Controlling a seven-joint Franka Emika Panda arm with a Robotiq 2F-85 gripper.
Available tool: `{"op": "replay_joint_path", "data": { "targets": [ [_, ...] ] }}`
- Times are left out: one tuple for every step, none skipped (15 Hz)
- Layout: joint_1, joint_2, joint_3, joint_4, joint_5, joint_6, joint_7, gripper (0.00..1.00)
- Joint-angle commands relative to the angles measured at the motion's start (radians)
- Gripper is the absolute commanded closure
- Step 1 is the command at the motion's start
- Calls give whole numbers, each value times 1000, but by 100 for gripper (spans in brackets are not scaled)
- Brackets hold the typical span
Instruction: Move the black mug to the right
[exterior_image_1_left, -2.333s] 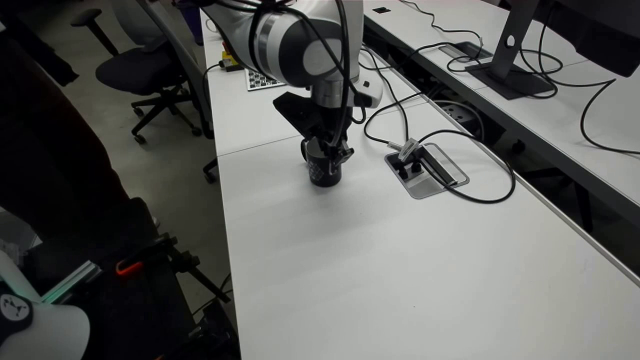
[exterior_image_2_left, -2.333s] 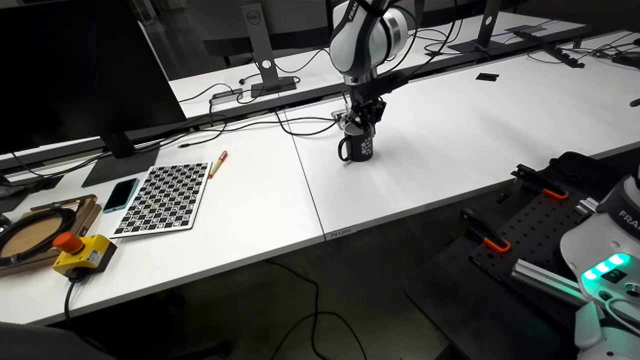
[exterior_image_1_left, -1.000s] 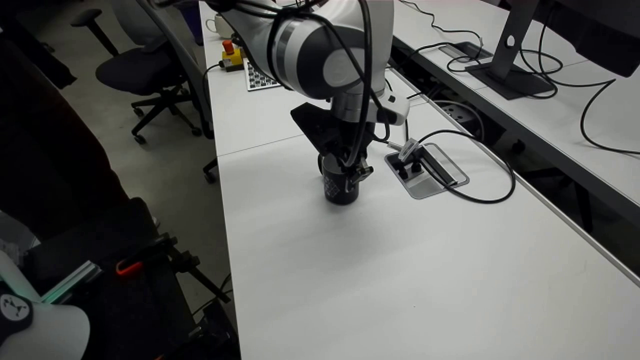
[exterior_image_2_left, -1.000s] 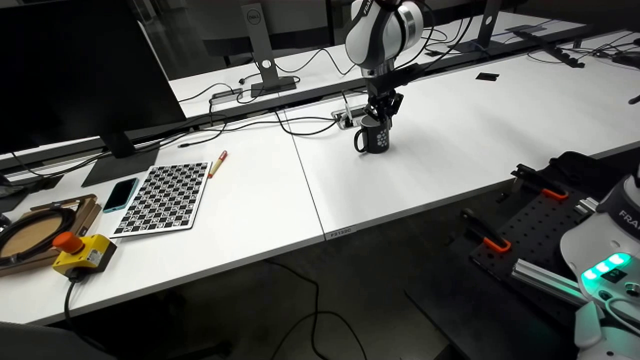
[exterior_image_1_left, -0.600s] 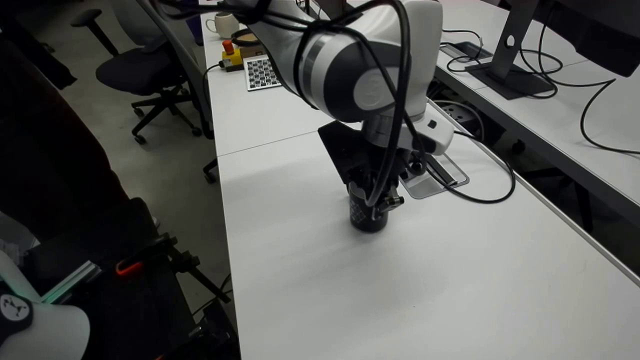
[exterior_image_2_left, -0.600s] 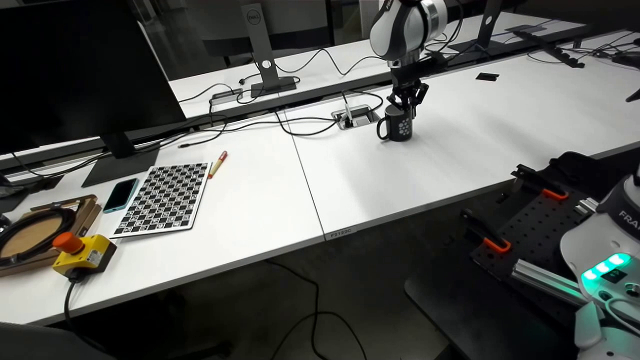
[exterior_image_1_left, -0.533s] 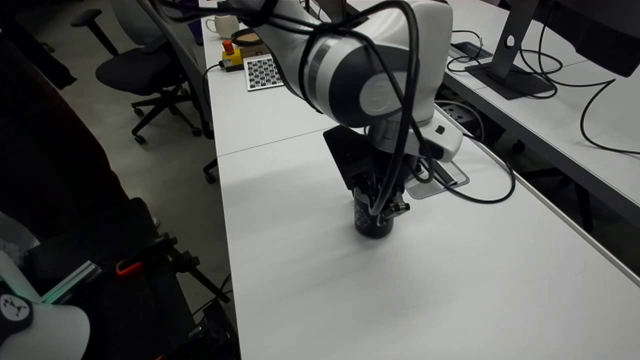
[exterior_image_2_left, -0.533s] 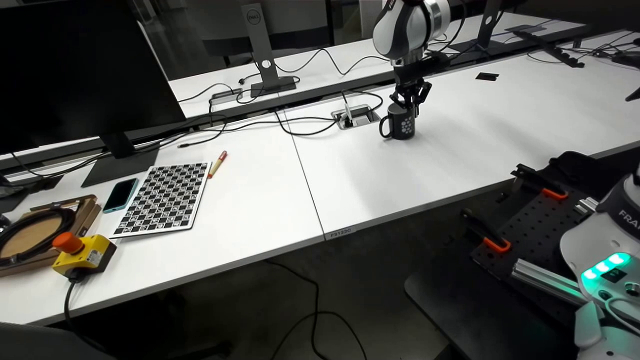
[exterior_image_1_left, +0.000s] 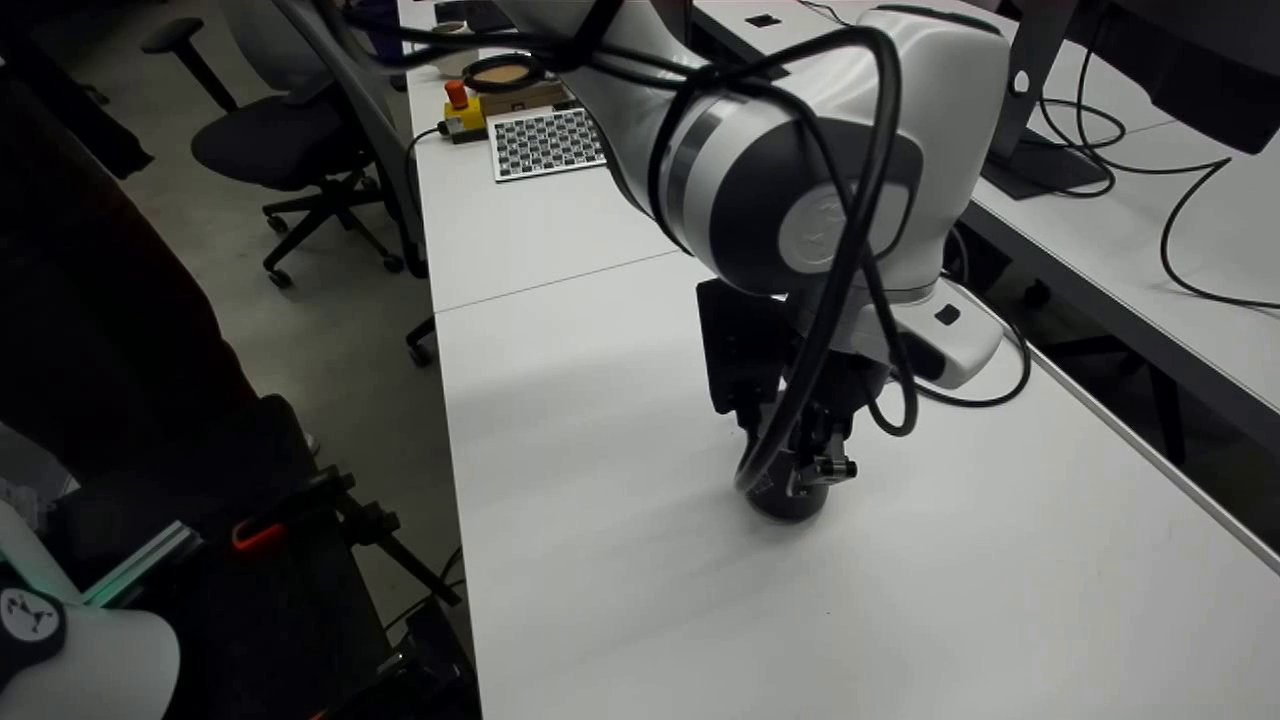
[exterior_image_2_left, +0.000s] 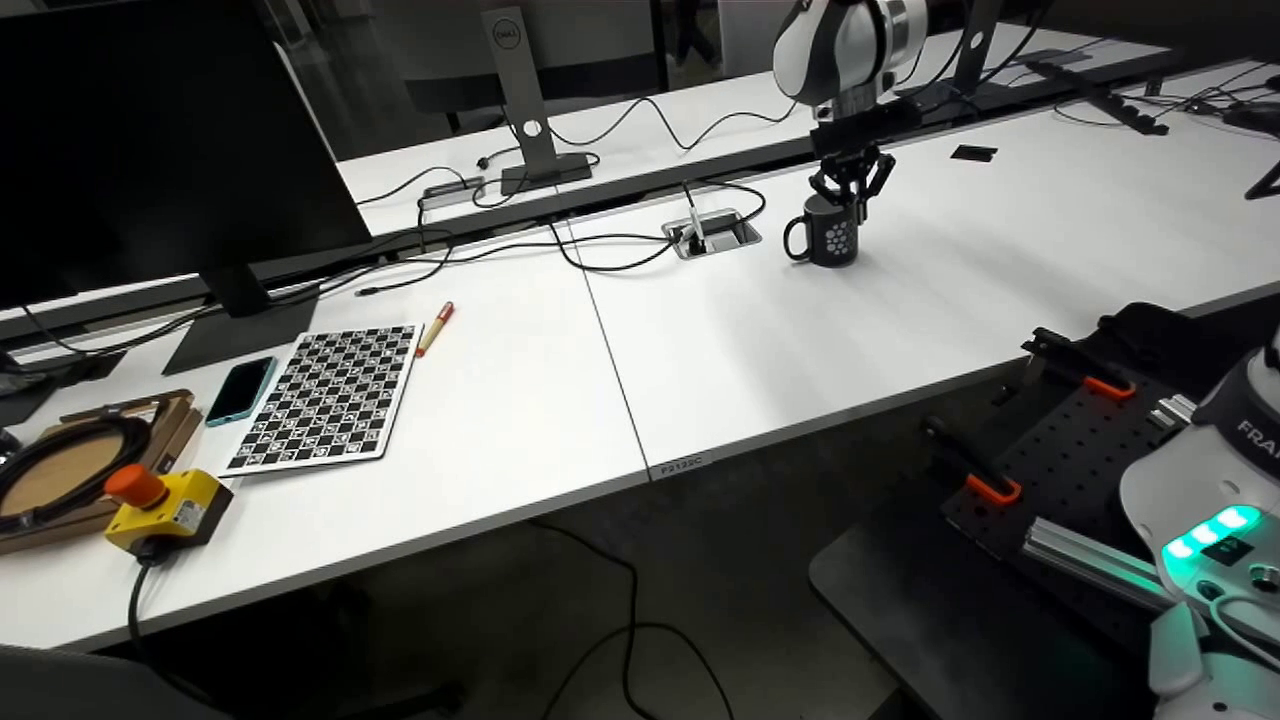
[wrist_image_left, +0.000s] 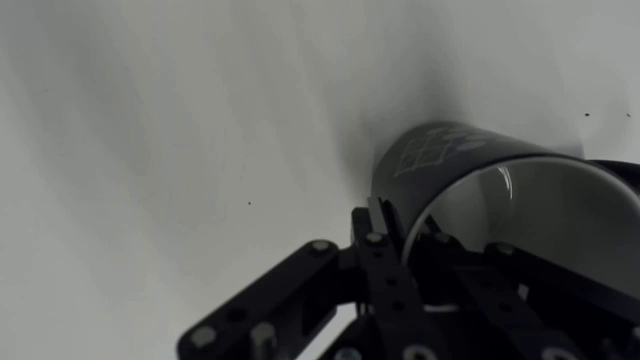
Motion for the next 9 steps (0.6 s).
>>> {"op": "replay_joint_path", "data": {
  "targets": [
    [2,4,-3,8,3,-10,5,91],
    [2,5,-3,11,3,-15,8,91],
    [2,7,-3,14,3,-18,9,91],
    [2,7,-3,15,3,-20,10,91],
    [2,8,-3,16,4,-20,10,91],
    [2,8,-3,16,4,-20,10,91],
    [2,8,-3,16,4,-20,10,91],
    [2,8,-3,16,4,-21,10,91],
    [2,8,-3,16,4,-21,10,91]
  ]
}}
